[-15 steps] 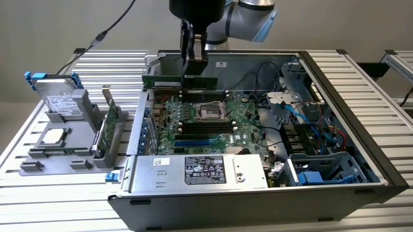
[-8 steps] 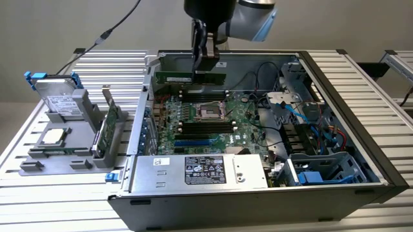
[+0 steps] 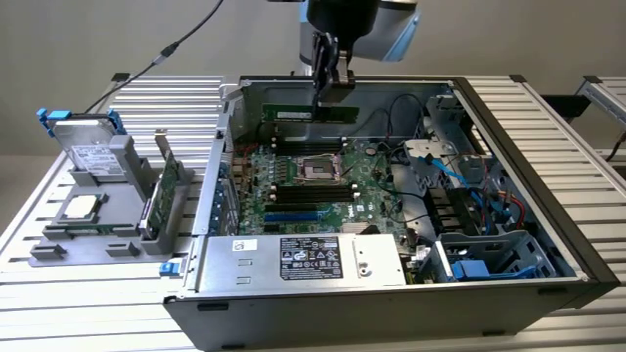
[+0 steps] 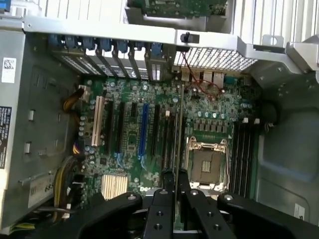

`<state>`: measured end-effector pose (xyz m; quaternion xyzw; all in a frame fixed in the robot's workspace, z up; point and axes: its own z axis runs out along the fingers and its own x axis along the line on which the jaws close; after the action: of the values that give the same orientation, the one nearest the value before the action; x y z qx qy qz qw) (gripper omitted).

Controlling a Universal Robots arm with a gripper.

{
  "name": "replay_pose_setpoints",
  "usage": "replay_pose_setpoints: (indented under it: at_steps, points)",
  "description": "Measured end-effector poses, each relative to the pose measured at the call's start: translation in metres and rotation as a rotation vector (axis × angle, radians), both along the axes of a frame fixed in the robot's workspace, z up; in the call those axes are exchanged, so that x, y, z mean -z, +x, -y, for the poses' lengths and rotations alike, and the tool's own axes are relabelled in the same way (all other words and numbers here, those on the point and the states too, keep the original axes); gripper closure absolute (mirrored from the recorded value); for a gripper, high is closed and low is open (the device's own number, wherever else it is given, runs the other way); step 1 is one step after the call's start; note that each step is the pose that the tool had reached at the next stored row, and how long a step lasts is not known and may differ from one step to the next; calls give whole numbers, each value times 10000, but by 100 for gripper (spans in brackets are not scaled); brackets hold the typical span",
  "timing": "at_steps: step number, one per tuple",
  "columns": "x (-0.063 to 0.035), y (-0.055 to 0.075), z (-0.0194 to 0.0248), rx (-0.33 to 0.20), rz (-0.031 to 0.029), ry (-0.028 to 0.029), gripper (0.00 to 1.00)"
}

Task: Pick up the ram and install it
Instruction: 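Pick up the ram and move it above insertion slot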

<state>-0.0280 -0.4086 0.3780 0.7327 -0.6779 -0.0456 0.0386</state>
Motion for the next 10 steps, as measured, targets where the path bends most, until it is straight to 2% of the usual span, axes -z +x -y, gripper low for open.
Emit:
replay_pose_setpoints:
  at_steps: [2, 6, 9, 10]
  points:
    - [35, 66, -24, -1, 0, 0, 86]
    - [99, 79, -66, -1, 7, 1, 86]
    - [132, 79, -188, -7, 76, -1, 86]
    - [139, 79, -216, -9, 98, 0, 86]
